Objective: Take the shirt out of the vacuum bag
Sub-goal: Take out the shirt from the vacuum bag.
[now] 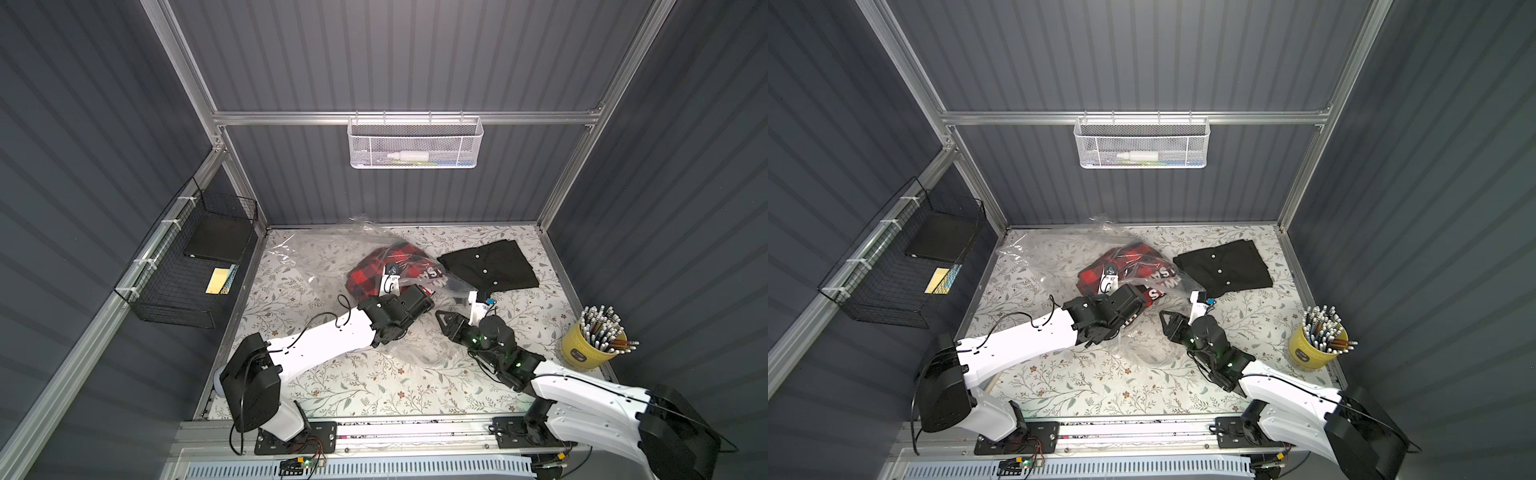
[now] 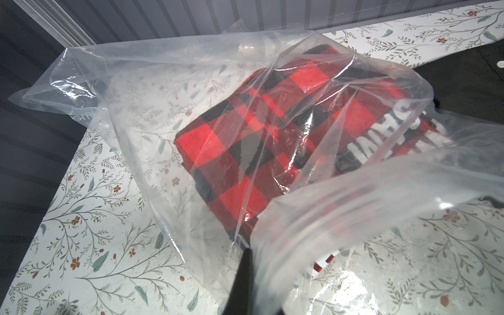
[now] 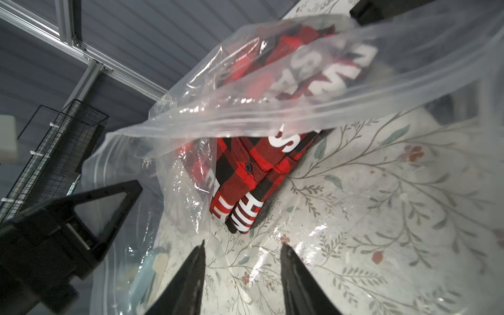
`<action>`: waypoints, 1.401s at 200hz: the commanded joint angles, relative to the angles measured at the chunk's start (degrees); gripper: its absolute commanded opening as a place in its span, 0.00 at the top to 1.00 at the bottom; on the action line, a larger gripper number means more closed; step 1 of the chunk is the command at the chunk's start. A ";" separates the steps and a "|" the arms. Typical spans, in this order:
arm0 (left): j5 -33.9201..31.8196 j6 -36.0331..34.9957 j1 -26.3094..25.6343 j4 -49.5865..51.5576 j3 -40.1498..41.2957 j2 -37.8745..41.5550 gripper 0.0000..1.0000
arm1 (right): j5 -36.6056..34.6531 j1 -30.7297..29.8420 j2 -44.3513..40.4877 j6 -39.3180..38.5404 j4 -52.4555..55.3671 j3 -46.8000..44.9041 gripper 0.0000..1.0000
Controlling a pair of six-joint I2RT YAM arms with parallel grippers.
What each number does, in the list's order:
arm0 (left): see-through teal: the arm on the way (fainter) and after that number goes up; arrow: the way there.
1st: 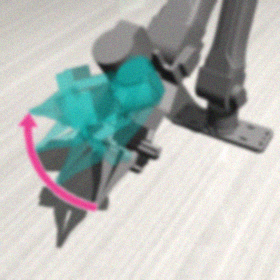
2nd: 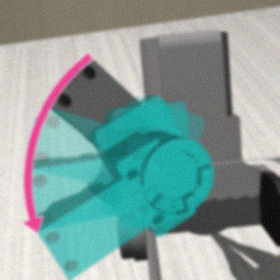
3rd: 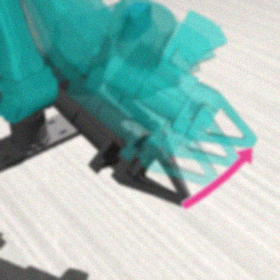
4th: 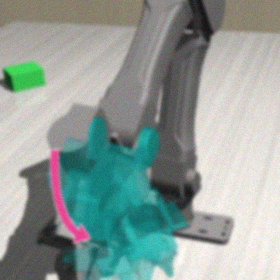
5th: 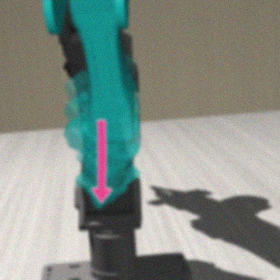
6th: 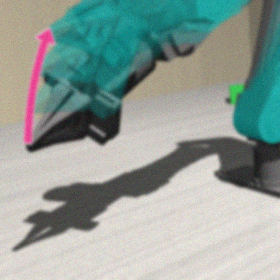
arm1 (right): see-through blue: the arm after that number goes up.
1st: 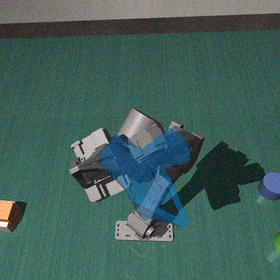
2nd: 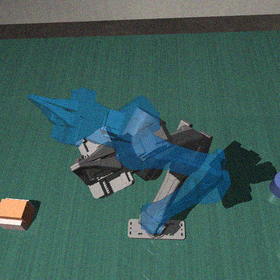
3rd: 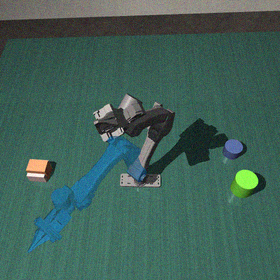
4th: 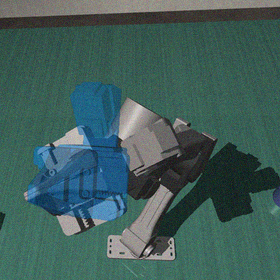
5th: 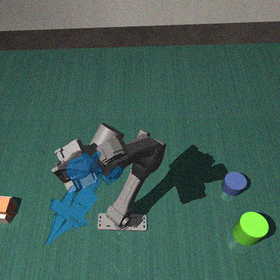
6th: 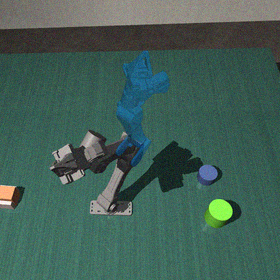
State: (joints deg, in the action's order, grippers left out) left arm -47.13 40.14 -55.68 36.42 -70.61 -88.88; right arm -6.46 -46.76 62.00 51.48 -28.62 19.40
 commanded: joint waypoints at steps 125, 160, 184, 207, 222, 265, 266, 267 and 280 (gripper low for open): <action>0.95 -0.79 -0.13 -1.09 -3.24 2.41 1.00 | 1.35 0.08 32.54 5.22 -21.68 13.70 0.52; 0.99 -0.46 -0.17 -1.09 -2.78 3.19 1.00 | 2.89 0.34 35.55 7.73 -22.55 13.44 0.52; 1.09 -0.39 -0.15 -1.17 -2.25 3.47 1.00 | 2.84 0.44 38.00 8.47 -26.11 12.70 0.52; 1.09 -0.19 -0.13 -1.24 -0.49 3.62 1.00 | 2.62 0.70 38.99 7.69 -25.69 14.05 0.52; 1.10 -0.10 -0.22 -1.23 -0.34 3.59 1.00 | 1.65 0.78 39.12 6.99 -25.30 14.66 0.52; 1.08 0.36 -0.22 -1.20 0.49 4.02 1.00 | 2.25 2.66 42.07 7.20 -26.67 16.49 0.52; 1.08 0.41 -0.22 -1.19 0.57 4.00 1.00 | 2.29 2.65 42.16 7.26 -26.71 16.52 0.52; 1.08 0.44 -0.22 -1.19 0.61 4.03 1.00 | 2.35 2.73 42.24 7.29 -26.77 16.58 0.52; 1.04 0.58 -0.24 -1.18 0.70 4.07 1.00 | 2.72 3.20 43.30 7.40 -27.27 17.15 0.52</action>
State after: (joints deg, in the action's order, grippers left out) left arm -45.80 39.92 -55.79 35.38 -71.18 -87.13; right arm -4.12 -44.62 103.20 58.74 -54.00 35.18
